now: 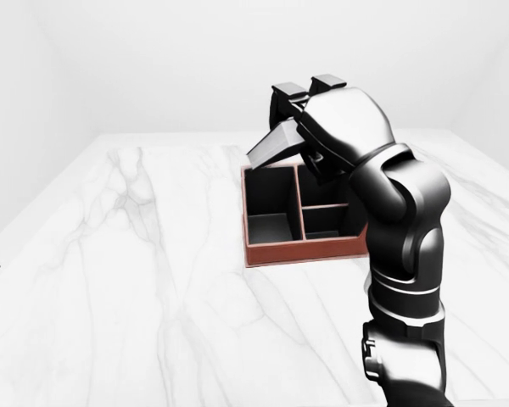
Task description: Pick up the book and place it in the caddy.
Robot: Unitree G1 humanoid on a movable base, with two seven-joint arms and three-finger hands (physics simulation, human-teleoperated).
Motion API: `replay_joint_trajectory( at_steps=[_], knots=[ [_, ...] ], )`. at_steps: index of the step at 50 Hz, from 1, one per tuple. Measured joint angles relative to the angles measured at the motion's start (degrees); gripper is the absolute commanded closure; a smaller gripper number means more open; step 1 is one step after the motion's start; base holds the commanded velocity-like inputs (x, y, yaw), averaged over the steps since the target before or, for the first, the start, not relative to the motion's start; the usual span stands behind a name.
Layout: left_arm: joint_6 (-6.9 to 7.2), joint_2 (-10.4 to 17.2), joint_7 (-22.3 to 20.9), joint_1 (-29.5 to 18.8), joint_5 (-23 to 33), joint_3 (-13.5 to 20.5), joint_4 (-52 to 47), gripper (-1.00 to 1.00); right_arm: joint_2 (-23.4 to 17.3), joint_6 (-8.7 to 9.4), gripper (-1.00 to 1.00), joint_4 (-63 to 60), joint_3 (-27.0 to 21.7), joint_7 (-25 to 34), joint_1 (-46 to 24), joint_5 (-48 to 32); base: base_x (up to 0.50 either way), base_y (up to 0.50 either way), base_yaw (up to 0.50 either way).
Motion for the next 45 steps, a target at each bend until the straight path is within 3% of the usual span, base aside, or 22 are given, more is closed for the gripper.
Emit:
replay_joint_trajectory(
  at_steps=[20, 45],
  knots=[
    [0.00, -0.1, 0.1, 0.0, 0.2, -0.2, 0.0, -1.00, -1.2, 0.00, 1.00, 7.7, 0.4, 0.0, -4.4, -5.5, 0.00, 0.00, 0.00],
    [0.00, 0.0, 0.1, 0.0, -0.1, 0.0, 0.0, -1.00, 0.1, 0.00, 1.00, 9.8, 0.3, 0.0, -0.8, -13.1, 0.00, 0.00, 0.00]
  ],
)
